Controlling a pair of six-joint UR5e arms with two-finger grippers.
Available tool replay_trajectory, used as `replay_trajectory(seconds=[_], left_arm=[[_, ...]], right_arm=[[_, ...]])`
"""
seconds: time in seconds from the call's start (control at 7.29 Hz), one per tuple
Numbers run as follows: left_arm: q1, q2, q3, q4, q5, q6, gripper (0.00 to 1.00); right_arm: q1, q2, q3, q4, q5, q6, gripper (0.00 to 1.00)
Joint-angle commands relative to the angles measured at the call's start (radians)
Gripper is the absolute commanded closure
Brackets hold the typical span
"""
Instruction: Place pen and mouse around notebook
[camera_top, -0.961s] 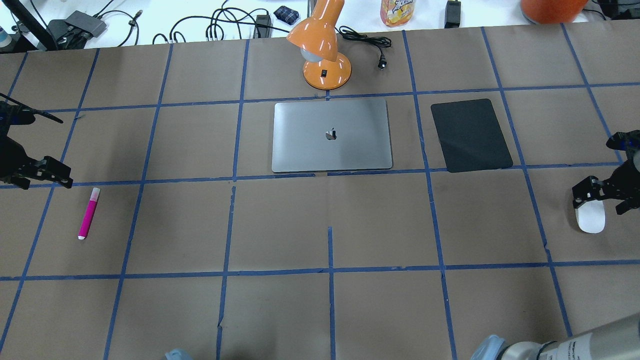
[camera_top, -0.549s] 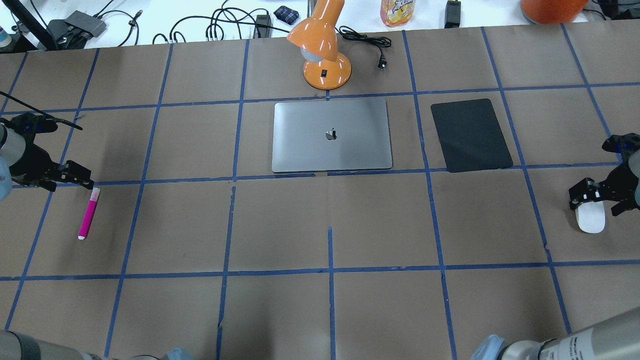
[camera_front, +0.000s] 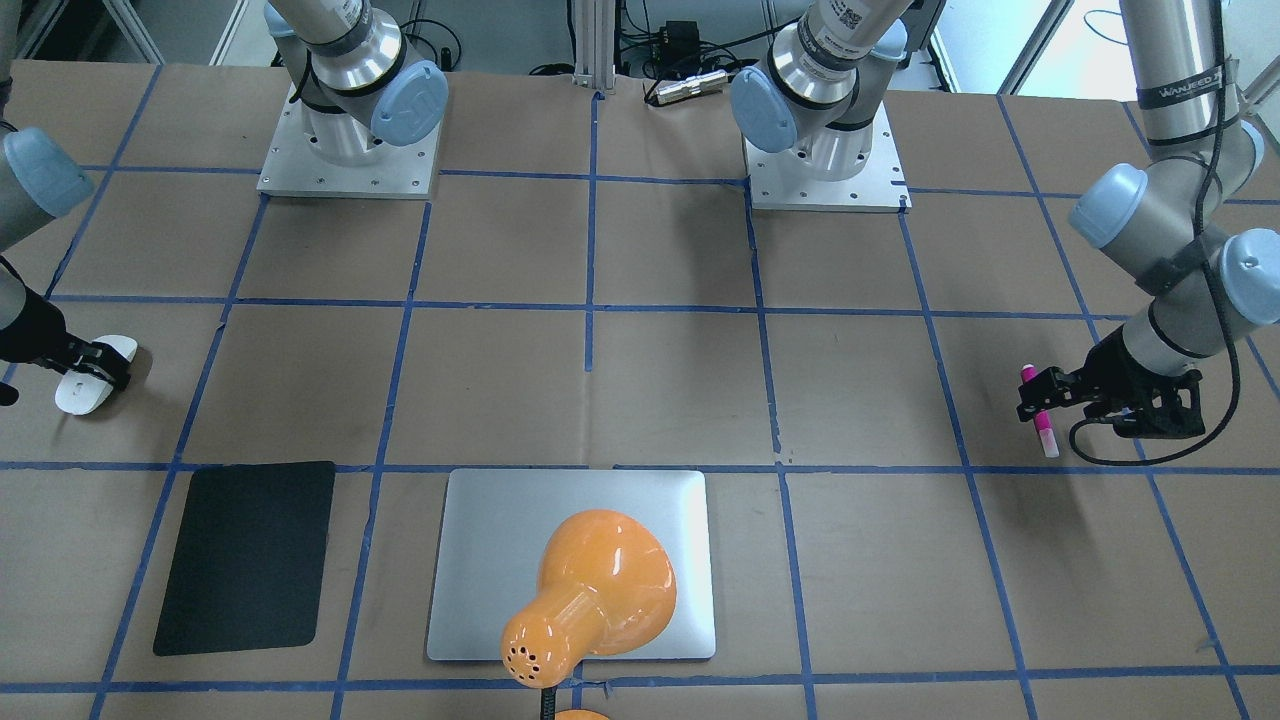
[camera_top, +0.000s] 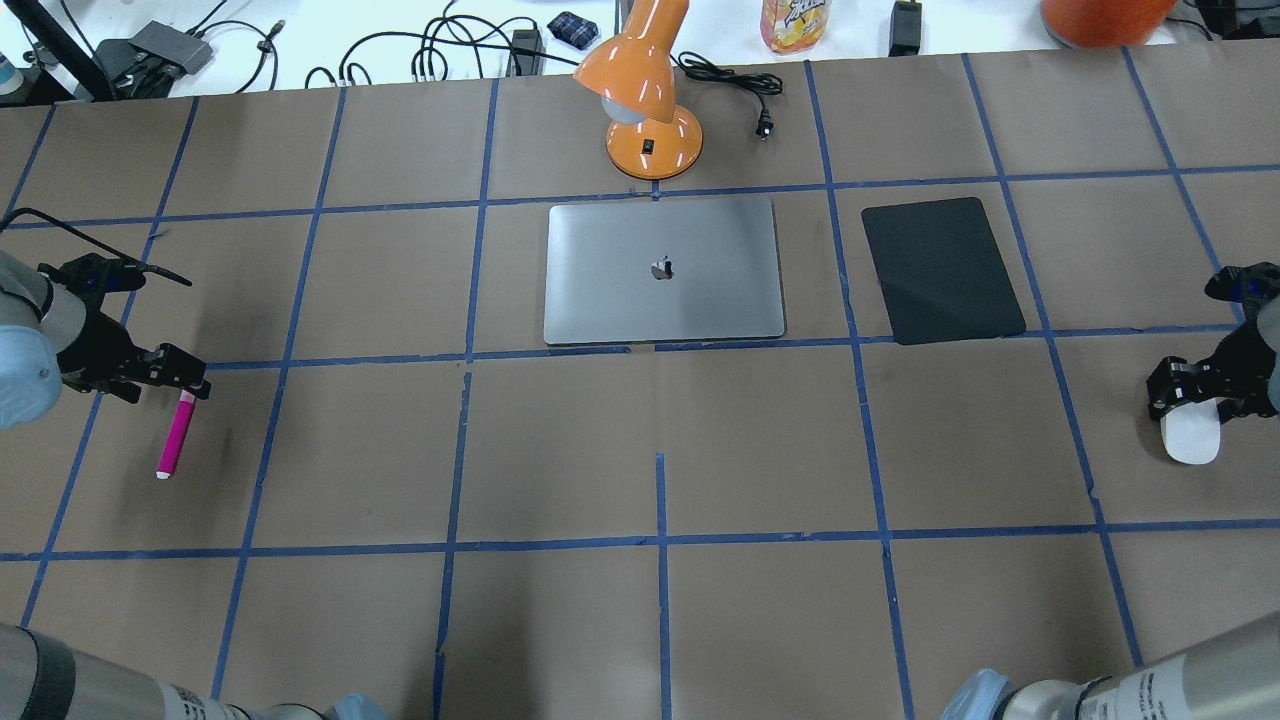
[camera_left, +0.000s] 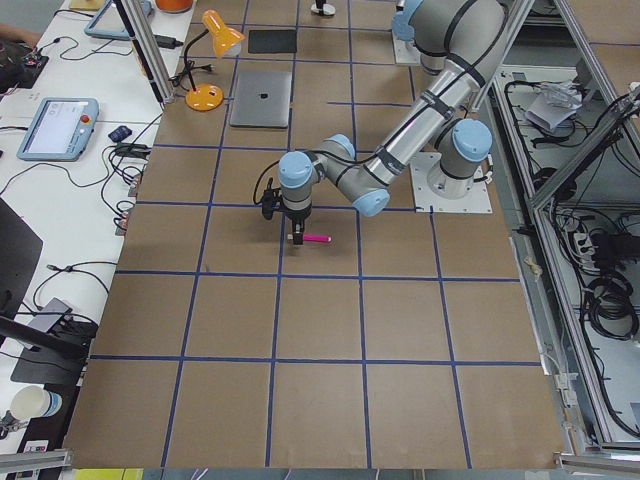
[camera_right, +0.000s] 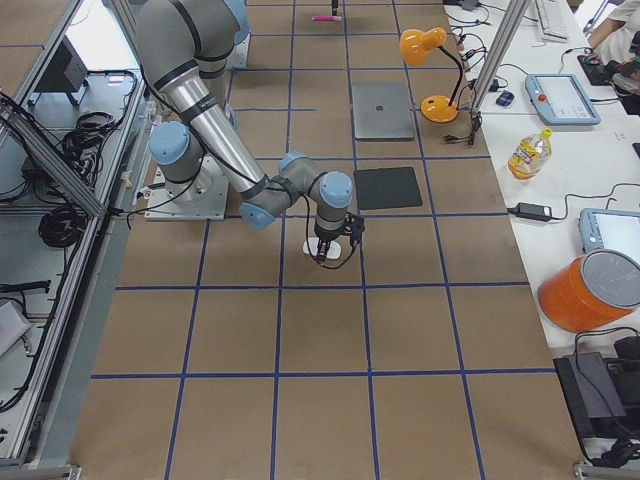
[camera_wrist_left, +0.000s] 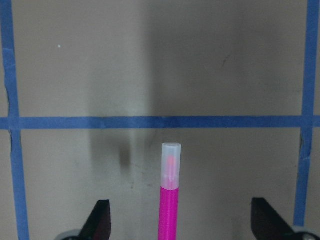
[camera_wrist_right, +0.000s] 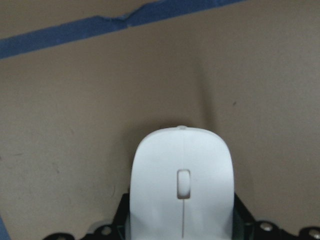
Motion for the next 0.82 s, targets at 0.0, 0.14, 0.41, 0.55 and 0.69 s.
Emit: replay_trajectory(seconds=[0.0,0.14,0.41,0.55,0.69], left_arm=[[0.0,-0.008,-0.016,0.0,0.013,0.002,0.13],[0.002,-0.01,-0.017,0.0,0.032,0.004,0.14],[0.002,-0.016,-0.017,0.001,0.034,0.002,0.14],[0.002,-0.022,-0.016,0.001,0.052,0.001,0.14],[0.002,-0.03,-0.016,0.003,0.065,0.001,0.14]], right_arm=[[0.019,-0.011,-0.036,0.009,0.01,0.0,0.45],[0.079,-0.012,-0.082,0.014,0.036,0.0,0.45],[0.29,-0.003,-0.206,0.015,0.037,0.014,0.45],[0.376,0.035,-0.263,0.011,0.075,0.038,0.45],[0.445,0.119,-0.324,0.009,0.131,0.1,0.45]])
